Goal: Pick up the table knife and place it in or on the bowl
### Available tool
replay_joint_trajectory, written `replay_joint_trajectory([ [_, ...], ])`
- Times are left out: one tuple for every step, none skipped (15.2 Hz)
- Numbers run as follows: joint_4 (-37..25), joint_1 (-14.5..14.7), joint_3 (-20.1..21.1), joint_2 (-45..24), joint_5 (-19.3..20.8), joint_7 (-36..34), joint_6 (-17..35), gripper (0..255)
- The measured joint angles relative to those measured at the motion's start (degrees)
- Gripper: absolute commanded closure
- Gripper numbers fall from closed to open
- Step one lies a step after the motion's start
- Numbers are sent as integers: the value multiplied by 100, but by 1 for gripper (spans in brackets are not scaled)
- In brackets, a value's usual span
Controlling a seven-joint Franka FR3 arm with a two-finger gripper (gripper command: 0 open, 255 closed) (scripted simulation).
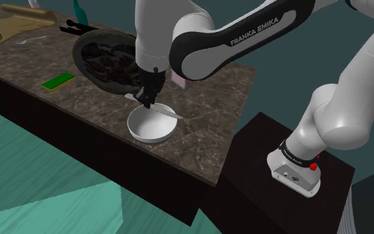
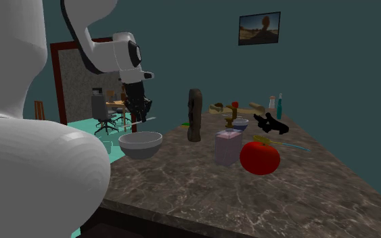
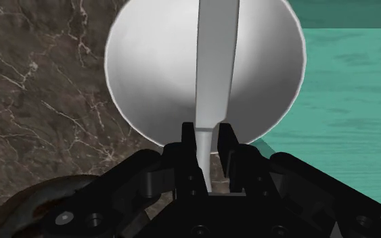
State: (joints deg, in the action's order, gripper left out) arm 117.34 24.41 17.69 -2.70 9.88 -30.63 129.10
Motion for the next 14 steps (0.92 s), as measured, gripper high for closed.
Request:
replay_joint_trajectory([
  [21,6,3,-43,28,-35,58,255],
  [52,11,4,-76,51,-62,118,255],
  [108,17,6,-102,77,-99,195,255],
  [141,16,2,-139,100,-115,263,255],
  [166,21,2,-176,126,-144,320,255],
  [211,18,-4,-210,151,-160,396,255],
  [242,18,-9,-254,182,-184,467,255],
  [282,21,-13,-288,209,-212,538,255],
  [302,24,-17,-334,240,-238,599,255],
  [336,24,-23,-370,268,-260,665,255],
  [371,28,-28,-409,300,-291,735,255],
  [398,31,-35,-457,335,-319,804,255],
  [415,30,-39,-476,350,-329,838,255],
  [422,33,-40,-485,361,-343,857,255],
])
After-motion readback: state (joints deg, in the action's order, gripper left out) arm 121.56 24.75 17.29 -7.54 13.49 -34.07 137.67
